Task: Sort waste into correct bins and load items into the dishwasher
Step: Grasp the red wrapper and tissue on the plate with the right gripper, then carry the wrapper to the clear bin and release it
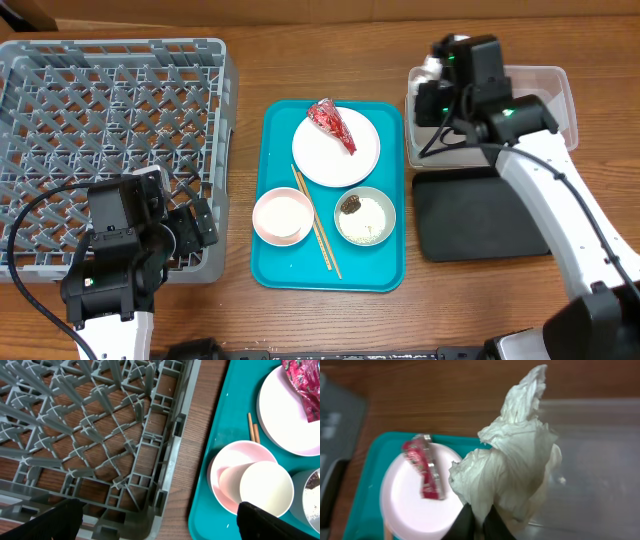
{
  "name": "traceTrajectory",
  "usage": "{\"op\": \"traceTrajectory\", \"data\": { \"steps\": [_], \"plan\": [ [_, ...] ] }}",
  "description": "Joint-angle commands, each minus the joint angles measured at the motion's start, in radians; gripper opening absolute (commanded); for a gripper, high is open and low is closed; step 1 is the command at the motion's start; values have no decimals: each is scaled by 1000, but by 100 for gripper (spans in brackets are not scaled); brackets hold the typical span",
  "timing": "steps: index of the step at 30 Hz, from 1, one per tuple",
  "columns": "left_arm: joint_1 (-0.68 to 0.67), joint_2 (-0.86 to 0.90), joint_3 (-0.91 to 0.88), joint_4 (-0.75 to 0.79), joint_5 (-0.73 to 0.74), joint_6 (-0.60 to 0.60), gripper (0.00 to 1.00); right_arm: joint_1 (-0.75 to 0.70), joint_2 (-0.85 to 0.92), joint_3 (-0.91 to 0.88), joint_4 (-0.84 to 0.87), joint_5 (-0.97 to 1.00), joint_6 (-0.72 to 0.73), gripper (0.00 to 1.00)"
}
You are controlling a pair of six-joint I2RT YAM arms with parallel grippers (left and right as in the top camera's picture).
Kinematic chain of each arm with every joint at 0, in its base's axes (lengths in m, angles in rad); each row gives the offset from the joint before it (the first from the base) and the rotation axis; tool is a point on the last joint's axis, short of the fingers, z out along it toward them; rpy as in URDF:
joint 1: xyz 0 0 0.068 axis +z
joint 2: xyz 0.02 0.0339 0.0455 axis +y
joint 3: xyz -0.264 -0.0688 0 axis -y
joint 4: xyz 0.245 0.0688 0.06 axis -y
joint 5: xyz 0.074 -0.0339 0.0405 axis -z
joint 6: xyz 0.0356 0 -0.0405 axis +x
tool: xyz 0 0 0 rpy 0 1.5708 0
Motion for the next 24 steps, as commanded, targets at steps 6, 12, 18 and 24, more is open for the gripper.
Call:
{"op": "traceTrajectory", "data": {
  "steps": [6, 12, 18, 24],
  "plan": [
    [5, -2, 23, 0, 11, 1, 100, -53, 11, -19, 162, -298, 49, 43],
    [5, -2, 23, 0, 11, 1, 100, 145, 86, -19, 300, -88, -55, 56],
    [5, -2, 23, 0, 11, 1, 100, 238, 280, -19, 345, -4, -93, 71],
    [5, -2, 23, -4, 11, 1, 100, 244, 414, -19, 384, -9, -81, 72]
  ]
}}
